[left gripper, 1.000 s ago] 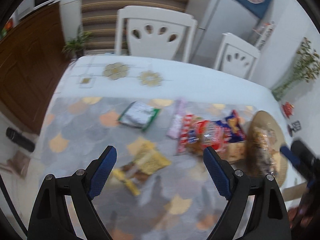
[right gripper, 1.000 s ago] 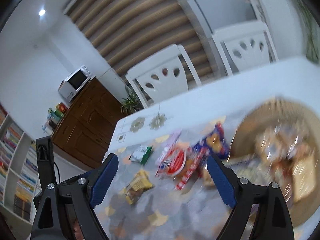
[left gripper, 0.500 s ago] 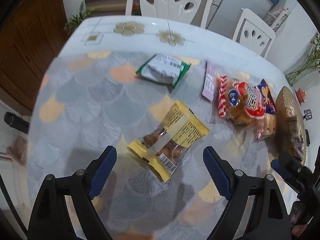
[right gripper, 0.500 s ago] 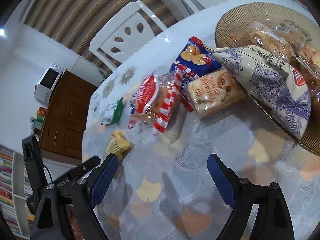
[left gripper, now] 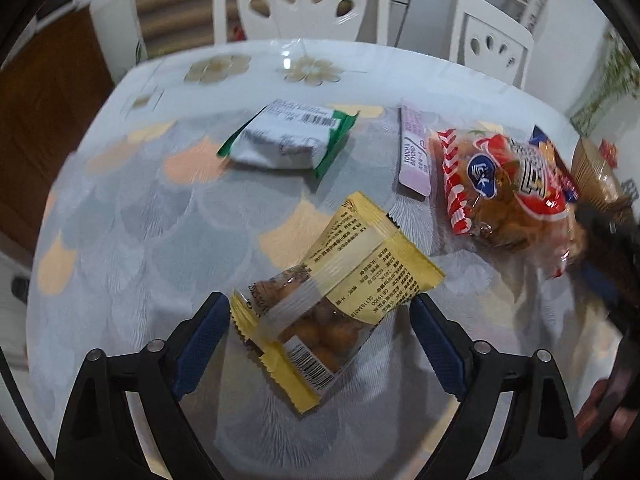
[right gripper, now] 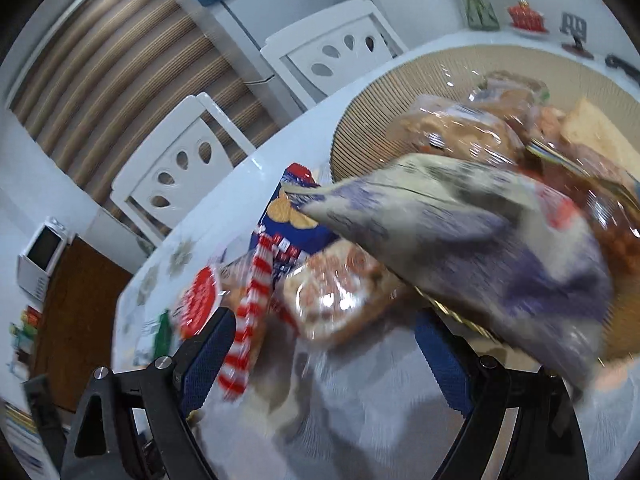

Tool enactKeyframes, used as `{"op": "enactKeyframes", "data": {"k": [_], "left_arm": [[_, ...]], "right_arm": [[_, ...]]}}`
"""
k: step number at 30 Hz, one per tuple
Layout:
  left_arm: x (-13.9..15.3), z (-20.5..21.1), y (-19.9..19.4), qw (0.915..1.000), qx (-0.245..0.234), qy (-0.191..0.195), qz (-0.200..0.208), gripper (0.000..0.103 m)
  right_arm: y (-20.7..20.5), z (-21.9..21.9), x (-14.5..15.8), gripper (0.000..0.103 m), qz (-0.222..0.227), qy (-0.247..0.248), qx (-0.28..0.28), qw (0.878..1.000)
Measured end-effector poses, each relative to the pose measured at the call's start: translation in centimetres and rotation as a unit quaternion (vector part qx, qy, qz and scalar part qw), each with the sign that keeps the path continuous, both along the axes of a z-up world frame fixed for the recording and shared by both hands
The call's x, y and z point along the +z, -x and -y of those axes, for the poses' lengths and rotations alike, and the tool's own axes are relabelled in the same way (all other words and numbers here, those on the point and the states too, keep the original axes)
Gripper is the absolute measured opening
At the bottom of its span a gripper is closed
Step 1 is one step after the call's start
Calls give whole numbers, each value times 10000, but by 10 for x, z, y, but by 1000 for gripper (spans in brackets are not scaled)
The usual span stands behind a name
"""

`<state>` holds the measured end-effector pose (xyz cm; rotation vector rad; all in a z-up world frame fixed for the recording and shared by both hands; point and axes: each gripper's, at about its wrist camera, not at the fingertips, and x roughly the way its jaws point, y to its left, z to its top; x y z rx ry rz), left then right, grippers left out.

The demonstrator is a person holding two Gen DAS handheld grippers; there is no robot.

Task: Organize snacks
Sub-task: 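Position the left tool over the yellow nut pack while the right tool approaches the square cake pack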

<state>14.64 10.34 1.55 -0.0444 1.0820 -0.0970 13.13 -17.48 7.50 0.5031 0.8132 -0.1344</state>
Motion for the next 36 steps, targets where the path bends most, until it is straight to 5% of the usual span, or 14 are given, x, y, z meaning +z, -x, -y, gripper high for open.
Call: {"op": "enactKeyframes", "data": {"k": [5, 9, 13, 16, 18, 25, 30, 36], "left_arm": [[-7, 11, 3, 9977, -214, -387, 518, 103], [-4, 7, 2, 9977, -201, -218, 616, 102], [6, -9, 4, 9951, -14, 662, 741, 102], [13, -23, 3, 9834, 361, 1555, 857, 102], [14, -26, 2, 9791, 564, 1739, 894, 102], [2, 15, -13, 9977, -23, 366, 564, 101], [7, 25, -7, 9974, -295, 246, 602, 50], [8, 14, 8, 9970, 50, 689, 354, 48]], "right_arm": [[-7, 11, -13, 90, 198, -67, -272, 9994], [-11, 19, -20, 92, 380, -170, -420, 9983], [-18, 8, -23, 103, 352, 126, -271, 9989], [-19, 8, -24, 103, 318, 108, -219, 9992], [-20, 9, -23, 103, 232, 123, -149, 9995], [-23, 0, -18, 64, -532, 702, 113, 9961], [-14, -3, -14, 62, -801, 611, 498, 9937], [-3, -17, -14, 62, -892, 782, 1394, 9831]]}}
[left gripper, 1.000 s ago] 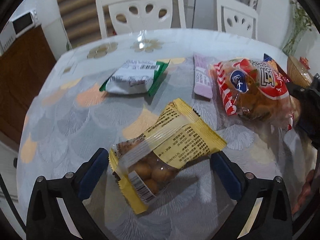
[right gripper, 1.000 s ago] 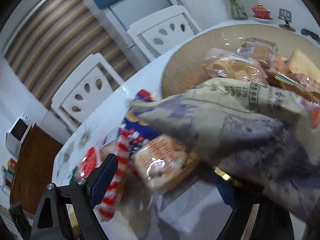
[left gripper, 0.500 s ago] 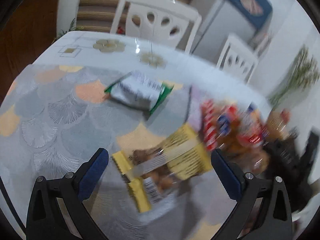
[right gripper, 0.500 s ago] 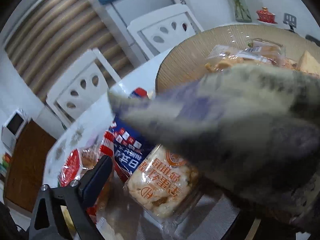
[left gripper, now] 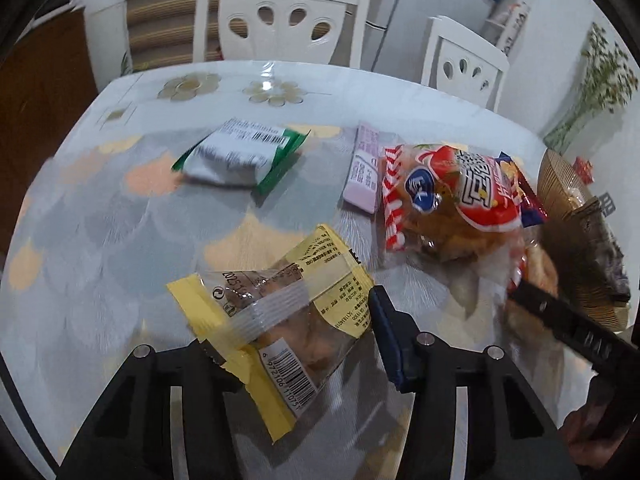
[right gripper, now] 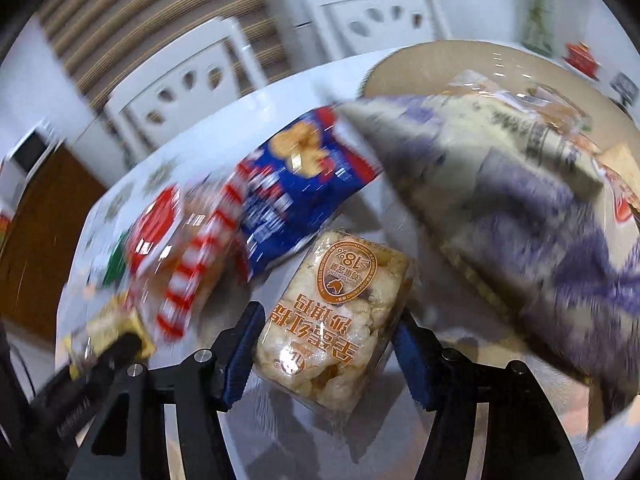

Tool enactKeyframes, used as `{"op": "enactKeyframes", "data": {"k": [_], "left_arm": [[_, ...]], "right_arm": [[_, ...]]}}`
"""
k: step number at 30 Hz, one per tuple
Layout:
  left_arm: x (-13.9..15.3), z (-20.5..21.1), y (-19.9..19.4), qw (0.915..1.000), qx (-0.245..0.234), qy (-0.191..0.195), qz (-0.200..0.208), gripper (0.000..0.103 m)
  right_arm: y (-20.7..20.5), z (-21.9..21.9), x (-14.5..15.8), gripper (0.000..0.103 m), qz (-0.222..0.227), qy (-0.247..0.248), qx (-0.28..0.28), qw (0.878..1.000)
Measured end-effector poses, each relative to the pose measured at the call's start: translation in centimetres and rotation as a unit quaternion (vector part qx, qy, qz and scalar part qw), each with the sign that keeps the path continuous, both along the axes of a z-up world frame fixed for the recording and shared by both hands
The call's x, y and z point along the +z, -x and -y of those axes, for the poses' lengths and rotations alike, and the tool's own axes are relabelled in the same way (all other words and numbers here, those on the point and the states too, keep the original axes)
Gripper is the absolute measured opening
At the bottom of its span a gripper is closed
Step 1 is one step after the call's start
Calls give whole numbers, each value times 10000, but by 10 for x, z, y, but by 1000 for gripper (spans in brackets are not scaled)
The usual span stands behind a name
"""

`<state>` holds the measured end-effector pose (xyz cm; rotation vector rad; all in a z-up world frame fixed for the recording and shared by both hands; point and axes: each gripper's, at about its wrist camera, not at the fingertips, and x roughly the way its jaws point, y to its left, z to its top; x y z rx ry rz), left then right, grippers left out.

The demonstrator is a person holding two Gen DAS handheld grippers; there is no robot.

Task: Organize snacks
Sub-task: 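Position the left tool over the yellow nut pack while the right tool approaches the square cake pack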

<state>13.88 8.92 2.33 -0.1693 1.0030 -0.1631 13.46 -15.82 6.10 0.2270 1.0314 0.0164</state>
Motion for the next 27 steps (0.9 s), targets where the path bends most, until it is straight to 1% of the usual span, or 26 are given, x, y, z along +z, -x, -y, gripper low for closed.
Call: {"op": "enactKeyframes", "data": {"k": [3, 7, 10, 13, 15, 18, 20, 21, 22, 23, 24, 25, 27], "left_arm": [[-1, 2, 15, 9999, 138, 78, -17, 48], [-2, 8, 35, 9998, 211, 7, -1, 48], [-5, 6, 50, 9989, 428, 175, 27, 48], [-5, 10, 60, 9987, 489, 76, 116, 48], [-5, 12, 63, 9984, 542, 26, 142, 48], [-5, 12, 64, 9978, 641, 9, 180, 48], [-6, 15, 63, 9981, 583, -32, 194, 56], [-6, 19, 62, 9986, 488, -75, 189, 65], [-6, 25, 60, 9991, 363, -159, 155, 74], [-6, 30, 58, 9993, 257, -257, 119, 79], [-7, 37, 55, 9990, 117, -422, 56, 85], [-9, 43, 52, 9982, 26, -601, 14, 89], [-11, 51, 49, 9954, -69, -958, -30, 92]], "right_arm": [[9, -1, 0, 62, -61, -72, 412, 9991], [18, -2, -2, 62, -91, -34, 838, 9964], [30, -1, -2, 62, -86, -79, 1090, 9940], [47, -9, -1, 61, -36, 378, 1568, 9869], [59, -11, -2, 61, -17, 645, 1904, 9796], [68, -6, -3, 62, -51, 650, 2047, 9767], [70, 0, -5, 63, -108, 565, 2085, 9763], [70, 1, -7, 66, -144, 514, 2099, 9763], [70, 3, -8, 73, -192, 516, 2067, 9768], [70, 5, -10, 82, -245, 547, 1995, 9781], [72, 7, -10, 85, -271, 528, 1940, 9792], [74, 10, -10, 89, -280, 468, 1890, 9805], [71, 9, -9, 91, -291, 450, 1815, 9819]]}}
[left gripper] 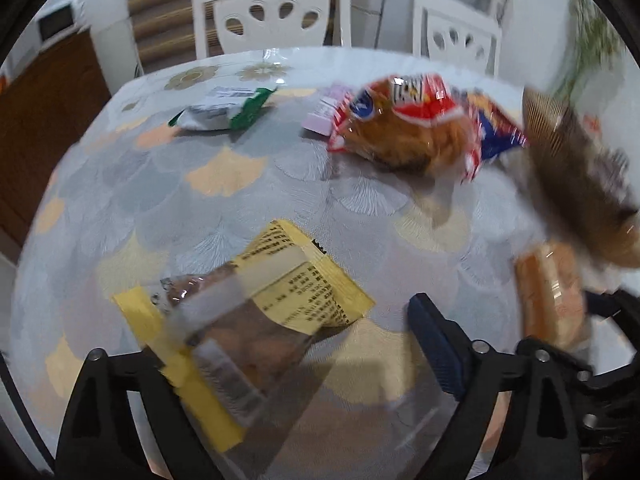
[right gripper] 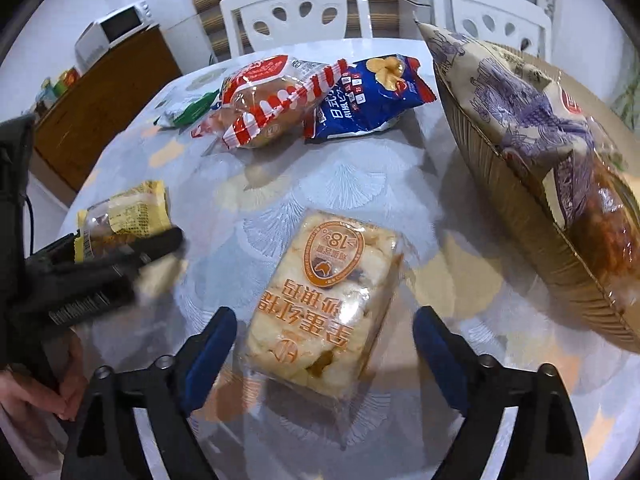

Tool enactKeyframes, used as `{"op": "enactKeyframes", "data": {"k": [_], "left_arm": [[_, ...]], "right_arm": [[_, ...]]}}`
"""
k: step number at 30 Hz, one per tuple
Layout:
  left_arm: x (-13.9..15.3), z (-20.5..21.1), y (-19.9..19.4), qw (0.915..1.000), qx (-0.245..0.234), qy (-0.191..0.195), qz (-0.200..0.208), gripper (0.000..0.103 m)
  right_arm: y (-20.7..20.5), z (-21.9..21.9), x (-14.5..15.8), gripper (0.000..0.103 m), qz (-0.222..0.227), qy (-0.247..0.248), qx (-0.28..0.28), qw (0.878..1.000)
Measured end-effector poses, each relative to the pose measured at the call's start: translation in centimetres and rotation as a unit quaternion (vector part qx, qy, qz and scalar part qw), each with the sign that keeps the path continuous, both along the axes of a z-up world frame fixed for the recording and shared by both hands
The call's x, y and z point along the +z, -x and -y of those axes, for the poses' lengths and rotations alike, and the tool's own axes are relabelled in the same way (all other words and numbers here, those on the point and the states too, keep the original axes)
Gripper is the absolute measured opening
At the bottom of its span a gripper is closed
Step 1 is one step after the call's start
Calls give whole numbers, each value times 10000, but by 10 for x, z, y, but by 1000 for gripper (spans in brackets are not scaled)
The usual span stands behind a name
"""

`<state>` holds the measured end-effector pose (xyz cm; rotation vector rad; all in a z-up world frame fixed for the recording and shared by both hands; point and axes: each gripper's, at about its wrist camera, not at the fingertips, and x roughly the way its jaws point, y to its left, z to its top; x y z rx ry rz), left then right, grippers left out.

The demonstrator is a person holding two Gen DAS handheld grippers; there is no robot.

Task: Organize snacks
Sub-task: 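Position the left tool over the yellow nut pack while the right tool approaches the square cake pack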

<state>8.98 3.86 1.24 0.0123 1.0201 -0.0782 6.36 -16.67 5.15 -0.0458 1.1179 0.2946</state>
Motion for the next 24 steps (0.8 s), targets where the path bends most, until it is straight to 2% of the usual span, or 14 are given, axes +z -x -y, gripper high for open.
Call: {"op": "enactKeyframes", "data": {"k": [2, 5, 7, 10, 24], "left_arm": [[1, 0, -1, 10000, 13, -82, 19, 93], [0, -7, -1, 9999, 65, 53, 101, 94], [-4, -5, 1, 9996, -103, 24, 262, 103], [-6, -5, 1, 9994, -164, 17, 290, 103], [-6, -5, 2, 9994, -163, 32, 299, 103]], "right_arm": [[-4, -6, -2, 96, 14, 61, -32, 10000], [-8, -16, -8, 103, 72, 134, 17, 9999], [-6, -23, -14, 103, 299, 383, 61, 9988], [5, -26, -17, 103, 734, 509, 51, 9960], [0, -28, -18, 103, 771, 510, 69, 9957]]}}
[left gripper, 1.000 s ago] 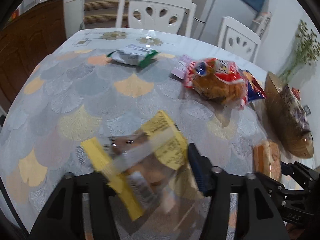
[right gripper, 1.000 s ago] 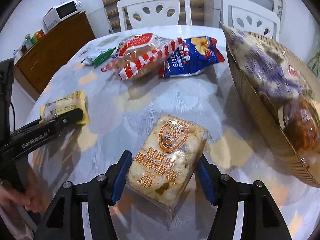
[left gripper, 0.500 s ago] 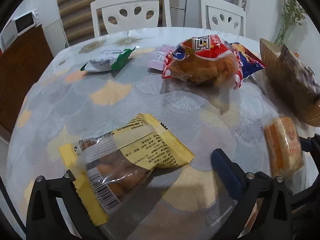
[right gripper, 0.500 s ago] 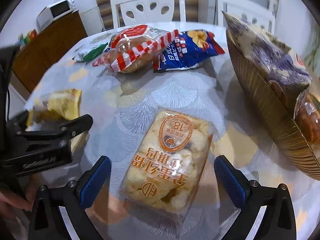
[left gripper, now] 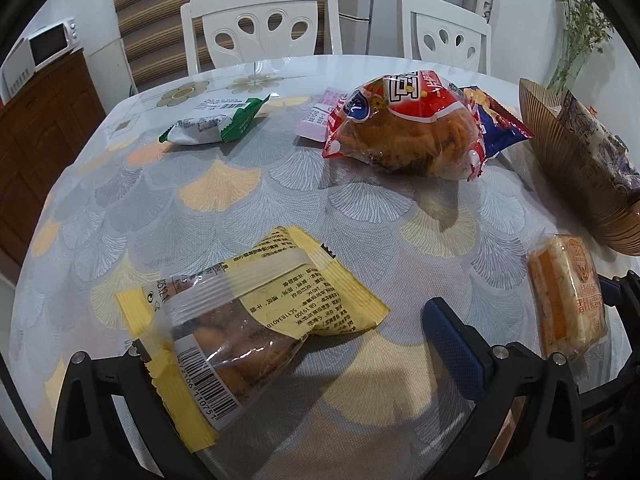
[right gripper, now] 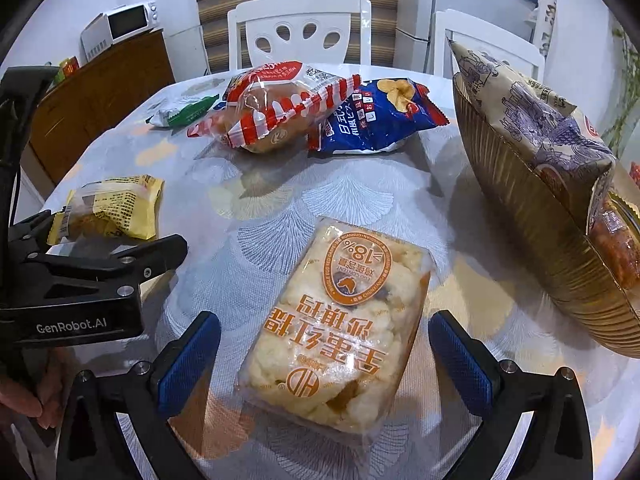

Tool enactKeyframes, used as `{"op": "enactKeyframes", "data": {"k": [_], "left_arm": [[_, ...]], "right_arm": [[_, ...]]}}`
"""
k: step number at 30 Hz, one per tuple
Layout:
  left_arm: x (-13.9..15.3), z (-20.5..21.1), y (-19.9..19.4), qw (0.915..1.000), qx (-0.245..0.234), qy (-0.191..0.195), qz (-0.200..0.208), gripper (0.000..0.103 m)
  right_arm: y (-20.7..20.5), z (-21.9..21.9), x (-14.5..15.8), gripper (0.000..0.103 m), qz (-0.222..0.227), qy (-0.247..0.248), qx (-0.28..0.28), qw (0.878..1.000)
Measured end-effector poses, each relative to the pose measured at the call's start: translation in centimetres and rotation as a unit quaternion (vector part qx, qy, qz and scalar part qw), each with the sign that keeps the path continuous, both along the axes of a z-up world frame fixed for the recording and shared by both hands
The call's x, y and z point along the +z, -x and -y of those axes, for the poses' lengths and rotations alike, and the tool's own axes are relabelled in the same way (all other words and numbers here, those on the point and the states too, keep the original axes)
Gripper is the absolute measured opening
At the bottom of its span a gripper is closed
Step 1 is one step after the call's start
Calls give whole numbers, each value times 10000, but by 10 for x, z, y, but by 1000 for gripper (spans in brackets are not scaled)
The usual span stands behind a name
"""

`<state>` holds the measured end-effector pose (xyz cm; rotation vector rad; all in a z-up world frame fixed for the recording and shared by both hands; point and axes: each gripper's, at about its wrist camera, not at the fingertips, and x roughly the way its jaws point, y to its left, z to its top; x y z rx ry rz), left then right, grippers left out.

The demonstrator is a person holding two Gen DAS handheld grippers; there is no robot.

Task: Organize snacks
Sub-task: 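Position the left tool over the yellow nut pack while the right tool approaches the square cake pack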

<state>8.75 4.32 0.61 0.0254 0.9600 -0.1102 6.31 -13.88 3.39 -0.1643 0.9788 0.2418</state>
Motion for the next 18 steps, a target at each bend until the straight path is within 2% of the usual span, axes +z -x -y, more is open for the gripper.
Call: {"op": "enactKeyframes", "data": {"k": [9, 12, 16, 17, 18], "left_arm": [[0, 0, 0, 10000, -1, 3, -2, 103], [1, 1, 0, 10000, 4, -8, -47, 103], [6, 0, -5, 9995, 94, 85, -307, 102], [8, -2, -6, 9990, 100, 218, -386, 101], [11, -4, -6, 9984, 125, 381, -408, 94]], "right_arm": [[-1, -2, 0, 103, -39, -1, 7, 10000], [-6, 1, 2, 103, -253, -43, -10, 9997], [-13, 2, 5, 103, -587, -82, -68, 9982], [-13, 2, 6, 97, -603, -51, -96, 9981], [-12, 3, 8, 91, -601, 7, -127, 9981]]}}
